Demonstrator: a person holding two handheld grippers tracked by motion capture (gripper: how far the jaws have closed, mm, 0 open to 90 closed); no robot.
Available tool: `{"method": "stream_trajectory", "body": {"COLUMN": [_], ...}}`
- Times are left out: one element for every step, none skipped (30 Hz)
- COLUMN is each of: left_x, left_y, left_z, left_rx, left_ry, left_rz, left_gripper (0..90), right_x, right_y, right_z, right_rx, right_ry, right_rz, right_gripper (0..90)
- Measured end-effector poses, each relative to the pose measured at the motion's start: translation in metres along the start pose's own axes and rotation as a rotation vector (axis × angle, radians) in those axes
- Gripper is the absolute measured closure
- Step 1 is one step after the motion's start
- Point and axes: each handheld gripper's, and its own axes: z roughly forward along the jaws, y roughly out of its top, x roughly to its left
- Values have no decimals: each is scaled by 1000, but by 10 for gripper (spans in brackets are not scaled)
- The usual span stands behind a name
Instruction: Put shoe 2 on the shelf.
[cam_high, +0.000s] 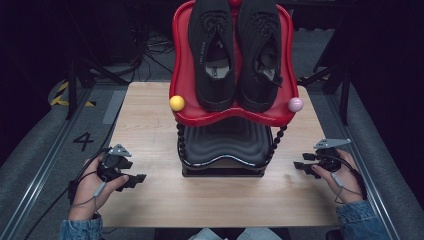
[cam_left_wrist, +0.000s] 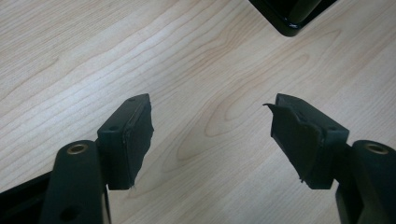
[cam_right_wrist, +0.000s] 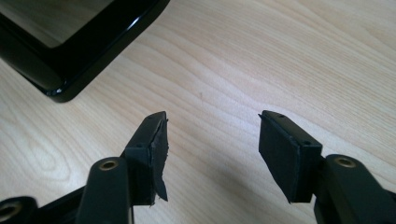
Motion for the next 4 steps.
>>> {"method": "stream_trajectory", "body": {"left_x": [0,1,2,2], "left_y": [0,-1,-1,-1], "left_z": [1,2,3,3], "left_rx": [-4,-6,-2,-2], "left_ry": [6,11,16,16], "left_rz": [-7,-15,-17,-17], "left_gripper": [300,292,281,272], "right_x": [0,0,-1,-1], "right_y": [-1,-2,-3,-3], "right_z": [1,2,3,3], "right_rx": [-11,-25,-35,-35], "right_ry": [-3,-8,-17,-17], "right_rz": [4,1,-12,-12], "right_gripper": [420,415,409,409]}}
